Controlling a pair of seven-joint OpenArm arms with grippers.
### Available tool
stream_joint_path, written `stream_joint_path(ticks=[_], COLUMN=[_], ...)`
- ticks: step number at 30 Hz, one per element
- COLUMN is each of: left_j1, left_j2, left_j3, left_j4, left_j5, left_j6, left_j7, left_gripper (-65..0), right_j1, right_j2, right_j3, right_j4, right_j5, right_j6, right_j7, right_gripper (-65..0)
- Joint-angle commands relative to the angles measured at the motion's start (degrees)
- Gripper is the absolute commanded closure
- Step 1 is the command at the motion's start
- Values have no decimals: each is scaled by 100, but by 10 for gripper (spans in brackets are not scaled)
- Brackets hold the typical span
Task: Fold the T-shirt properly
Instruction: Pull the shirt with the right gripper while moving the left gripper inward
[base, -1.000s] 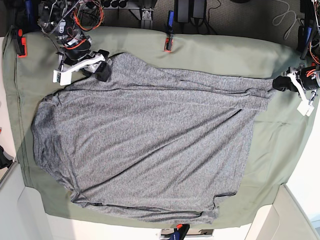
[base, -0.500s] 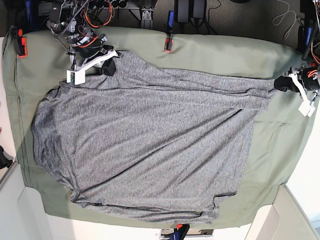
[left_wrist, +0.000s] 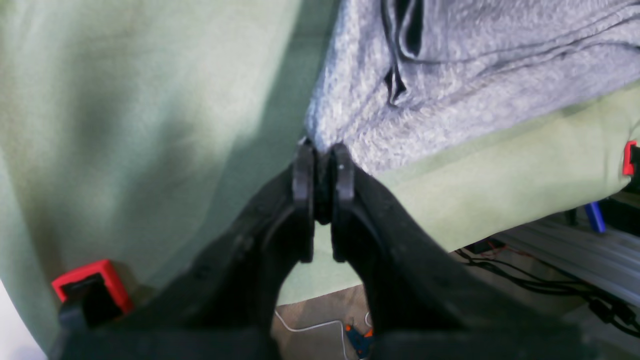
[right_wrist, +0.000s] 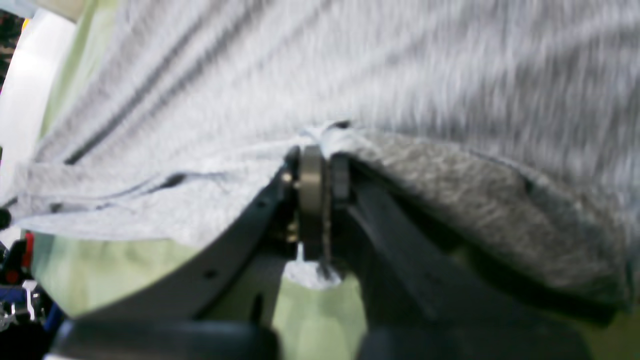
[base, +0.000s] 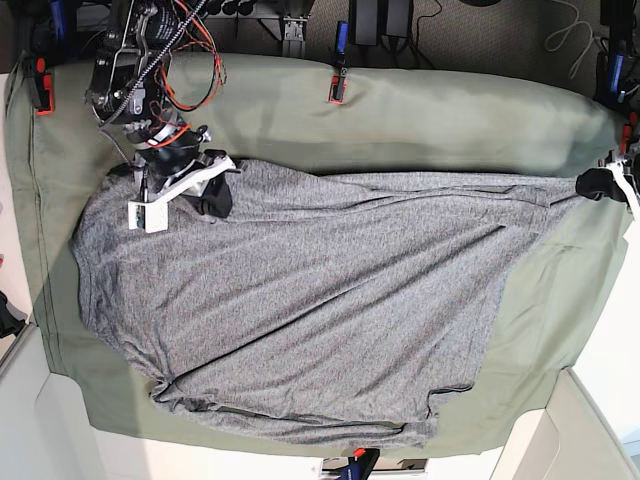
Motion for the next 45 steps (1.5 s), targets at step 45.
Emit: stream_joint_path(ticks=[45], left_j1=[-2583], left_j2=[481], left_j3=[2435], left_j4=[-487], left_j5=[2806], left_j6=[133], left_j7=[-2310], left_gripper=[-39], right_j1=[1827], right_j2=[31], right_j3=[-13], right_j4=[-1558], right_j5=[-1193], right_j6=[66], right_j7=[293], right_gripper=[0])
